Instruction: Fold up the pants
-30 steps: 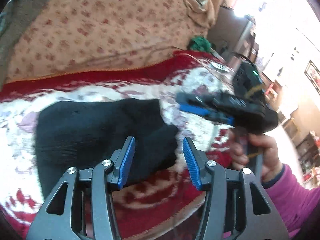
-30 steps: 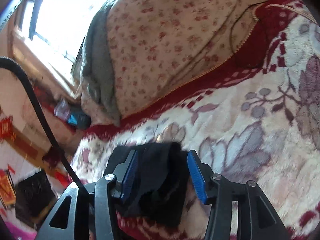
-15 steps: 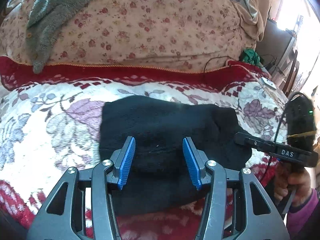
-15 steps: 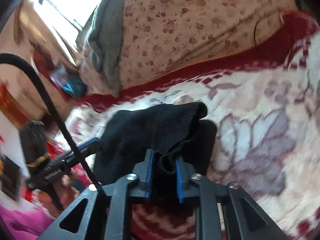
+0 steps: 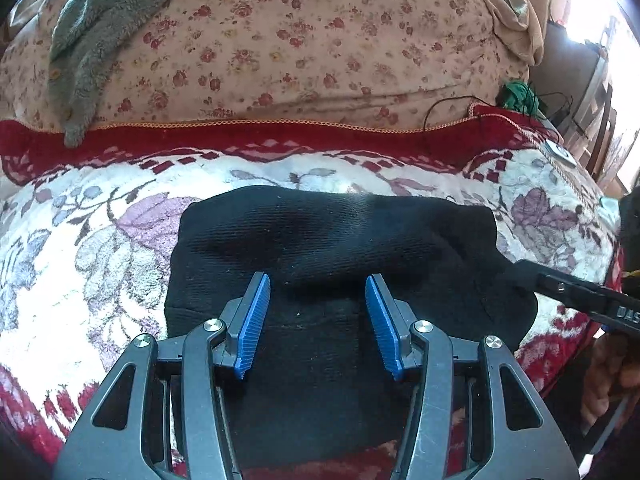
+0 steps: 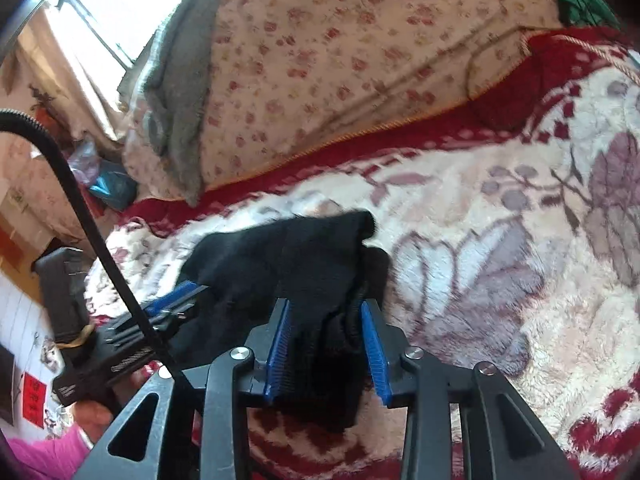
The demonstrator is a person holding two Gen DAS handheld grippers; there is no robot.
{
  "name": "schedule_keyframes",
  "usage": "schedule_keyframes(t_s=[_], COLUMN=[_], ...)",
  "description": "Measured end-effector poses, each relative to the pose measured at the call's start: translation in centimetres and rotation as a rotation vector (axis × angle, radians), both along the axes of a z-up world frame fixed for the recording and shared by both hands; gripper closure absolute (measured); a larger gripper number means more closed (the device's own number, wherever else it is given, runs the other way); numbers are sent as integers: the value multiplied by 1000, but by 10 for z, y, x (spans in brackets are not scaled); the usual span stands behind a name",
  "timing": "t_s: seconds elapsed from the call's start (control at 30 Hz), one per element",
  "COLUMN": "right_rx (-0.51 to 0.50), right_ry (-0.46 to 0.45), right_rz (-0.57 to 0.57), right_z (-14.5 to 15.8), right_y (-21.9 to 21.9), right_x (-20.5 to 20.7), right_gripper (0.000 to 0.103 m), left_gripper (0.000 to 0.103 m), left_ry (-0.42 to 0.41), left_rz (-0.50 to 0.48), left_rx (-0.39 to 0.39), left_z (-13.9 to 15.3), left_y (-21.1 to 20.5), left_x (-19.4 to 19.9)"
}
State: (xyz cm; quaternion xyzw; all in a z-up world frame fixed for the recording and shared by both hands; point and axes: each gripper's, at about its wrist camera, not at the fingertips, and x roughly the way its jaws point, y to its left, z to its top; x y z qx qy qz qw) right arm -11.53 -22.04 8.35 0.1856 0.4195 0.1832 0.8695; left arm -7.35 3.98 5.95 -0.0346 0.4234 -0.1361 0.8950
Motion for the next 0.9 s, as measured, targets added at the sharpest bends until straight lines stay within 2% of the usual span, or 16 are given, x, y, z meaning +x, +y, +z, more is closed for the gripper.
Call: schedule_keyframes(t_s=[0.13,0.37,0.57,0.83,0.87,0.9], right_rx=[0,-59,-62,-87,-96,-101], right_ry=[-61,-167,-176,-157,-150,-143], right_rz=[9,85,126,108,98,89], right_z=[21,41,41,34,32,31], right_y=[6,41,60,68,66,62], right_x=[-6,-10,-9,-7,-7,-7], right_gripper=[65,61,59,59,58,53], left_gripper=[54,54,54,54,54,54], left_ry=[9,-43,-58,-46,-40,-33], left_rz=[21,68,111,157,157,151], left_rx=[-2,22,-2,19,7,-10], left_z=[7,25,34,27,25,23], left_y=[3,14,32,47,51,55], left_x=[-2,-12,-19,-22,-21,-21])
